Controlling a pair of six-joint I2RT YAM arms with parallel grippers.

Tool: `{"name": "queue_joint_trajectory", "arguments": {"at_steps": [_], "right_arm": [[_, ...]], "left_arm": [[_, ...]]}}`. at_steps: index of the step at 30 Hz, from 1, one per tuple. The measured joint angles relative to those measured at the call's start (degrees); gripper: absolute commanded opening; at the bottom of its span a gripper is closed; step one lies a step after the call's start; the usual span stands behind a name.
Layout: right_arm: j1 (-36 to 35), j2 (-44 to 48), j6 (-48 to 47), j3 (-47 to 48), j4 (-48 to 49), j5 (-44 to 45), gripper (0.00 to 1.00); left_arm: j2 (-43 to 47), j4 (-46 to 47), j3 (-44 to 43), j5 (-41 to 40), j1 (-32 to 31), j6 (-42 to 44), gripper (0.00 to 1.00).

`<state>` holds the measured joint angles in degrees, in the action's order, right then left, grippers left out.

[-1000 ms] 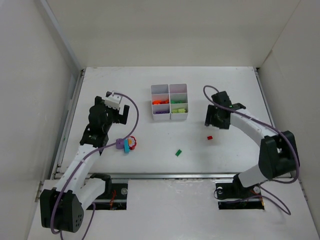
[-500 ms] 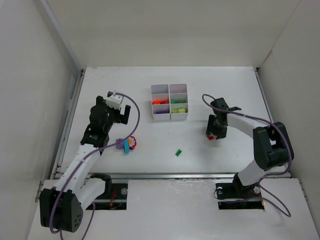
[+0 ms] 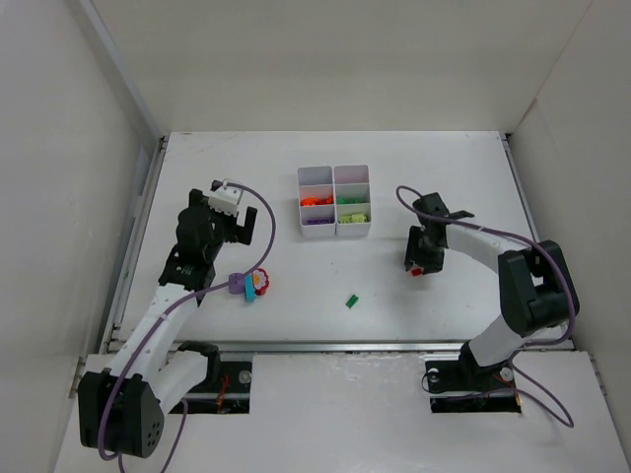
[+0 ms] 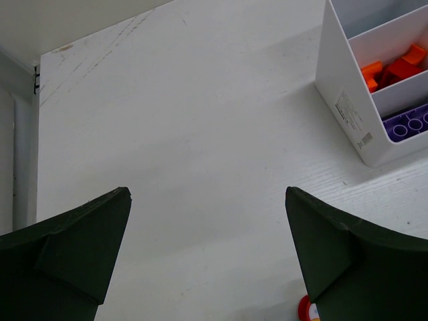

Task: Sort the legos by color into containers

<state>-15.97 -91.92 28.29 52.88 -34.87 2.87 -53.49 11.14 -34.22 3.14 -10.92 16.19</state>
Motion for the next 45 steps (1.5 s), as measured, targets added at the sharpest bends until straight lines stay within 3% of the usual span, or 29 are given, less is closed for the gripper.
{"name": "queue_joint_trajectory", "arguments": {"at_steps": [3, 7, 11, 14, 19, 27, 34, 40, 45], "right_arm": [[-0.6, 0.0, 0.0, 0.0, 0.2, -0.1, 0.53], [-1.0, -0.1, 0.3, 0.0, 0.3, -0.1, 0.38], [-1.0, -0.1, 1.0, 0.0, 0.5, -0.1, 0.11], [-1.0, -0.1, 1.2, 0.1, 0.4, -0.1, 0.05], [-3.0, -0.1, 1.1, 3.7, -3.1, 2.3, 0.04], [-13.0, -0.3, 0.9, 28.3, -1.2, 9.3, 0.04], [-13.8, -13.1, 0.6, 46.1, 3.6, 11.3, 0.03], [-13.7, -22.4, 0.7, 49.4, 4.0, 11.7, 0.03], [-13.7, -24.2, 0.7, 50.8, 4.9, 11.6, 0.04]], "left_arm": [[0.0, 0.0, 0.0, 0.0, 0.0, 0.0, 1.0], [0.0, 0.0, 0.1, -0.1, 0.0, 0.0, 1.0], [0.1, 0.0, 0.1, -0.3, 0.0, 0.0, 1.0], [0.2, 0.0, 0.1, -0.3, 0.0, 0.0, 1.0], [0.3, 0.0, 0.1, -0.4, 0.0, 0.0, 1.0], [0.5, 0.0, 0.9, -0.5, 0.0, 0.8, 1.0], [0.5, -0.3, 0.9, -1.6, 0.0, 2.3, 1.0], [0.5, -1.4, 0.9, -1.9, 0.0, 3.0, 1.0], [0.5, -2.6, 0.9, -1.8, 0.0, 3.6, 1.0]]}}
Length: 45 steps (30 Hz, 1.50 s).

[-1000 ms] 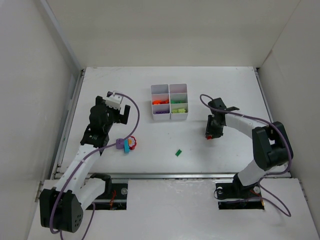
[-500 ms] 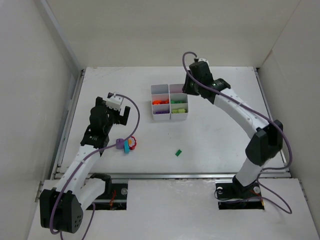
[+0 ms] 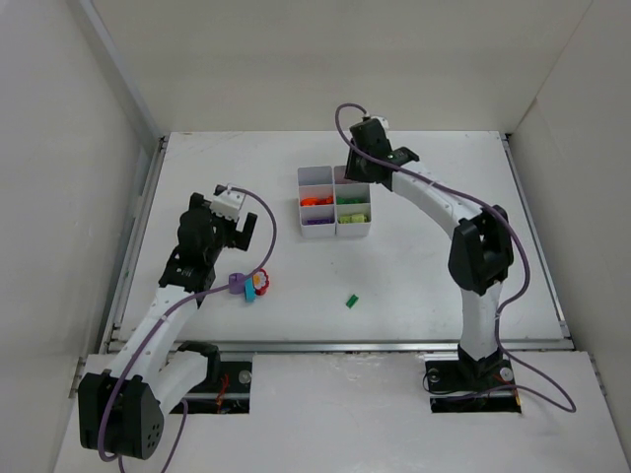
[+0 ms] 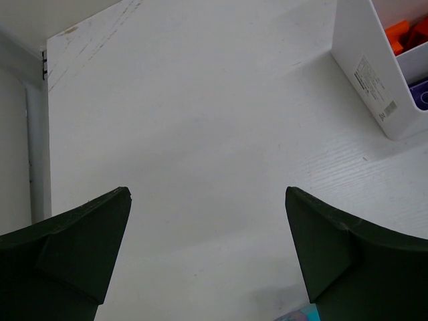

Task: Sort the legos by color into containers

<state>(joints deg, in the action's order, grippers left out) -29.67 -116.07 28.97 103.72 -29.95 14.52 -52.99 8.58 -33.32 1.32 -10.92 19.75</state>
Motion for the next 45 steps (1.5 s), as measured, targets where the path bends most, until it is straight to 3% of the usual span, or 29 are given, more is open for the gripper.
{"name": "queue_joint_trajectory", "arguments": {"at_steps": [3, 4, 8, 20, 24, 30, 37, 40, 45], "right_arm": [[0.0, 0.0, 0.0, 1.4, 1.2, 0.0, 0.16], [0.0, 0.0, 0.0, 1.9, 1.6, 0.0, 0.29], [0.0, -1.1, 0.0, 3.7, 2.0, -0.7, 0.46], [0.0, -3.6, -0.9, 4.7, 1.7, -3.8, 0.53], [-0.2, -1.9, -4.5, 2.5, 2.0, -4.7, 0.64], [-3.9, 11.3, -12.3, -9.1, -0.9, -3.8, 0.68], [-10.4, 29.0, -13.2, -33.4, -2.9, -9.3, 0.68], [-14.3, 29.1, -13.1, -41.6, -3.5, -13.2, 0.68], [-18.8, 23.6, -10.3, -43.5, -4.3, -15.4, 0.68]], "left_arm": [[0.0, -0.8, 0.0, 0.1, 0.0, 0.4, 1.0], [0.0, -0.9, 0.0, 0.1, 0.0, 0.6, 1.0], [0.4, -1.6, 0.0, 0.8, 0.0, 1.4, 1.0], [1.1, -4.8, 0.0, 3.7, 0.0, 5.5, 1.0], [1.1, -6.1, 0.0, 4.5, 0.0, 6.5, 1.0], [1.1, -7.4, 0.0, 5.2, 0.0, 7.5, 1.0], [1.0, -7.5, 0.0, 5.7, 0.0, 7.8, 1.0], [0.1, -7.1, 0.0, 5.7, -0.3, 7.9, 1.0], [-1.2, -6.2, 0.0, 4.7, -2.6, 8.4, 1.0]]}}
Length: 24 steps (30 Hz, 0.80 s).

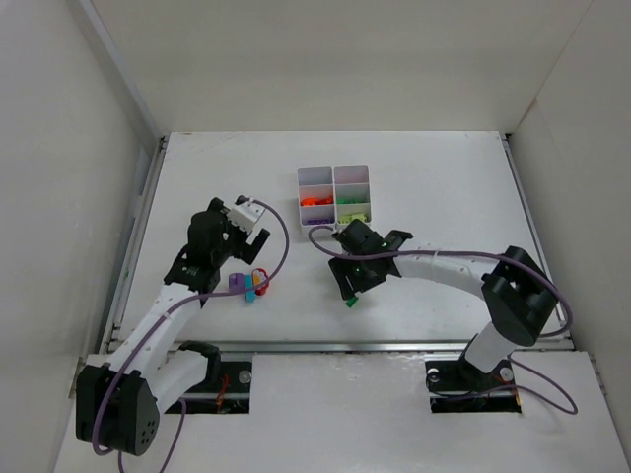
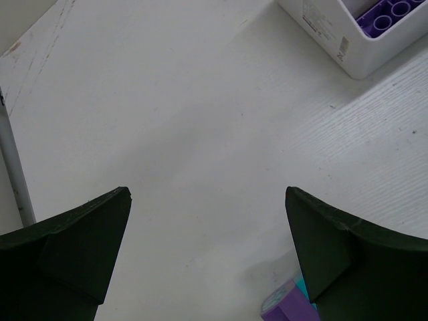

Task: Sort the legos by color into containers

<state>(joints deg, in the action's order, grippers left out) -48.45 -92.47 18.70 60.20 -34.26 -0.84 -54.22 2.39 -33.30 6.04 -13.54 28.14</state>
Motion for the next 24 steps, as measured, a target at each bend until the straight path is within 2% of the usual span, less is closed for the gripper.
{"name": "queue_joint_trajectory", "arguments": {"at_steps": [7, 11, 15, 22, 23, 24], "right_arm": [[-0.4, -1.4, 8.3, -0.7, -0.1, 1.7, 0.68], [-1.2, -5.5, 10.2, 0.0, -1.2, 2.5, 0.68], [-2.7, -7.0, 11.4, 1.7, -2.5, 3.2, 0.6], [-3.0, -7.3, 13.3, 1.7, -3.1, 3.9, 0.26], [-3.0, -7.4, 13.5, 1.7, -3.2, 4.1, 0.13], [-3.0, -7.4, 13.7, 1.7, -3.2, 4.2, 0.04]], "left_arm": [[-0.6, 0.8, 0.2, -1.3, -3.7, 0.5, 1.0], [-0.6, 1.0, 0.5, -1.8, -5.2, 0.5, 1.0], [-0.6, 1.0, 1.1, -1.9, -6.3, 0.5, 1.0], [-0.6, 1.1, 1.7, -2.3, -6.8, 0.5, 1.0], [-0.6, 1.1, 1.7, -2.3, -6.8, 0.5, 1.0], [-0.6, 1.2, 1.7, -2.3, -6.8, 0.5, 1.0]]}}
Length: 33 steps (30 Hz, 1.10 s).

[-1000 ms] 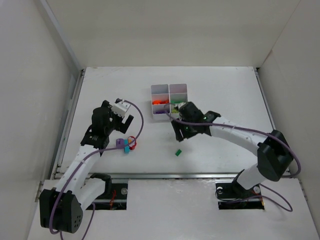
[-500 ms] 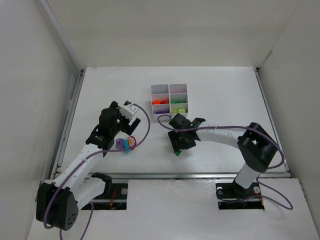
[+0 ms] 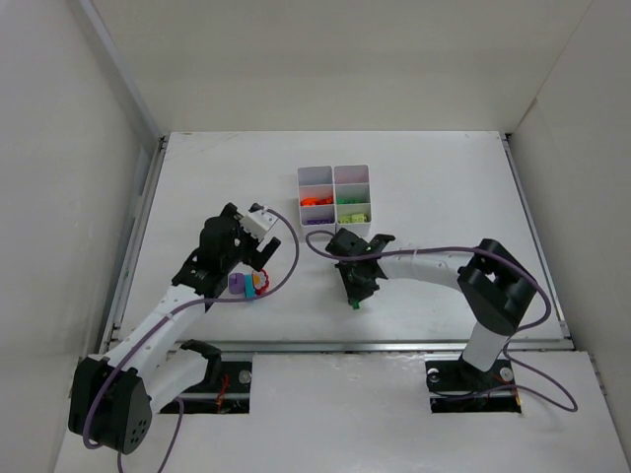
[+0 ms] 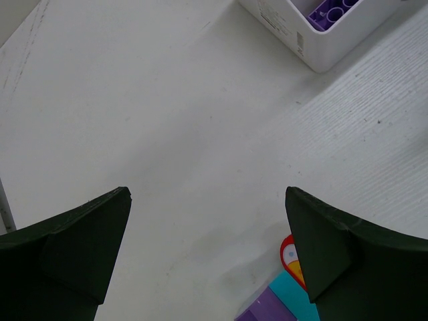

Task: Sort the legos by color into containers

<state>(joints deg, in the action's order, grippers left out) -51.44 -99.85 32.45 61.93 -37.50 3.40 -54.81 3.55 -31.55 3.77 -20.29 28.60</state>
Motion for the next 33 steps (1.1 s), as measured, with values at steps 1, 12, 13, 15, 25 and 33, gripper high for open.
{"name": "queue_joint_trajectory", "arguments": {"at_steps": [1, 12, 13, 15, 25, 33], "right_arm": [[0.0, 0.0, 0.2, 0.0, -0.1, 0.3, 0.0], [5.7, -1.8, -2.6, 18.7, -5.4, 6.8, 0.0], [7.9, -1.6, -2.5, 20.9, -3.8, 6.2, 0.0], [13.2, -1.1, -0.9, 23.5, 1.3, 4.6, 0.0], [22.7, -8.3, 8.0, 30.3, 10.6, 2.9, 0.0], [23.4, -10.8, 11.8, 30.9, 12.2, 1.1, 0.0]], "left_arm": [[0.0, 0.0, 0.0, 0.0, 0.0, 0.0, 1.0], [0.0, -3.8, -0.3, -1.5, 0.0, 1.3, 1.0], [0.1, -4.6, -0.5, -1.6, 0.0, 1.7, 1.0], [0.3, -6.9, -1.0, -1.7, 0.0, 3.6, 1.0], [3.7, -25.3, -2.6, 3.3, 0.0, 22.0, 1.0], [1.8, -29.2, -2.5, 2.8, 0.0, 26.5, 1.0]]}}
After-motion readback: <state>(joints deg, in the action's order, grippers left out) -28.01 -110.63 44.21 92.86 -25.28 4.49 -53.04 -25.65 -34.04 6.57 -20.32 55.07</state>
